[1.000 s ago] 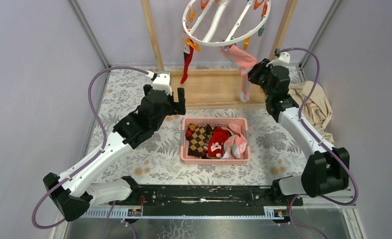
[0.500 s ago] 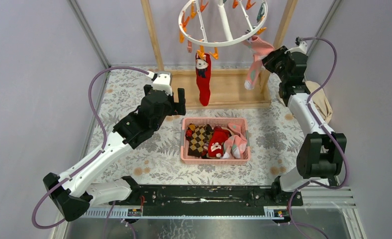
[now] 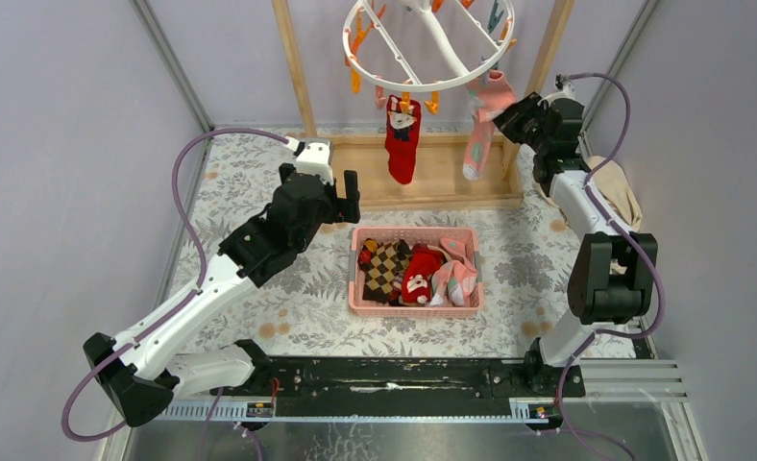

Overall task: Remove the socks clipped to the hanger
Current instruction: Adjust the hanger on the clothesline.

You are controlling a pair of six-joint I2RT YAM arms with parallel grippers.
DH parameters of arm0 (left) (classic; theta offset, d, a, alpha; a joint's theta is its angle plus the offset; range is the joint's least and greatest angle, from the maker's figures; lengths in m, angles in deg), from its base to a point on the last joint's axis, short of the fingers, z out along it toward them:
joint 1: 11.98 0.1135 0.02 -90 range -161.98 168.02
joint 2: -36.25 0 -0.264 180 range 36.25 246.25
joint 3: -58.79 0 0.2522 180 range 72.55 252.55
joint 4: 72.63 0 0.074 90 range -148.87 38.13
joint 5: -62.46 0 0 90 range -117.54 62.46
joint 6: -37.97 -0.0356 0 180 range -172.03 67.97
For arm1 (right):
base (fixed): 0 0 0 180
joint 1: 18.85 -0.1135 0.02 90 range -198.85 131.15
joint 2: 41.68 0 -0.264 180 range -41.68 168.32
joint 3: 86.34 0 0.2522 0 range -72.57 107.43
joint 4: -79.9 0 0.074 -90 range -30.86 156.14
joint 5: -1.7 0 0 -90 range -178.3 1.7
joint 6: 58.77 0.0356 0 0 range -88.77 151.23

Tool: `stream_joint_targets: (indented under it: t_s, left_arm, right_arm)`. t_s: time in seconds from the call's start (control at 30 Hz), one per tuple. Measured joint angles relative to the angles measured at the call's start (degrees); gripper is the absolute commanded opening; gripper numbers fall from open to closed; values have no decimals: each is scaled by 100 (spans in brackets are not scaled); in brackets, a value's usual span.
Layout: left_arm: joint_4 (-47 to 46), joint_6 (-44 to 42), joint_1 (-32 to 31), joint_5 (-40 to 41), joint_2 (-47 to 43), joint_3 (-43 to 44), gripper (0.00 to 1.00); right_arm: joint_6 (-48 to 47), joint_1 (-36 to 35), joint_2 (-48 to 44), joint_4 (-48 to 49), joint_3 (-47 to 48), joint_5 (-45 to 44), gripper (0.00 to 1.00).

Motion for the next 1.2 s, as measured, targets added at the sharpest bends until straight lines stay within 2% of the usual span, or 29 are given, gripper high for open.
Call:
stream_joint_targets:
  t_s: [0.33, 0.7, 0.83, 1.1, 1.2]
  left_arm:
    - [-2, 68, 0, -31, 26, -2, 99]
    - [-4, 83, 0, -155, 70, 0, 99]
    - [-4, 85, 0, -170, 68, -2, 99]
    - [-9, 127, 0, -232, -116, -225, 99]
    - [-9, 188, 0, -273, -214, -372, 99]
  right_arm:
    - [271, -7, 24, 269, -546, 780, 10]
    - [216, -238, -142, 190, -1097, 970, 51]
    - [184, -284, -332, 173, -1368, 970, 59]
    - [-46, -382, -787, -234, -2022, 772, 68]
    - [-116, -389, -1097, -413, -2232, 616, 76]
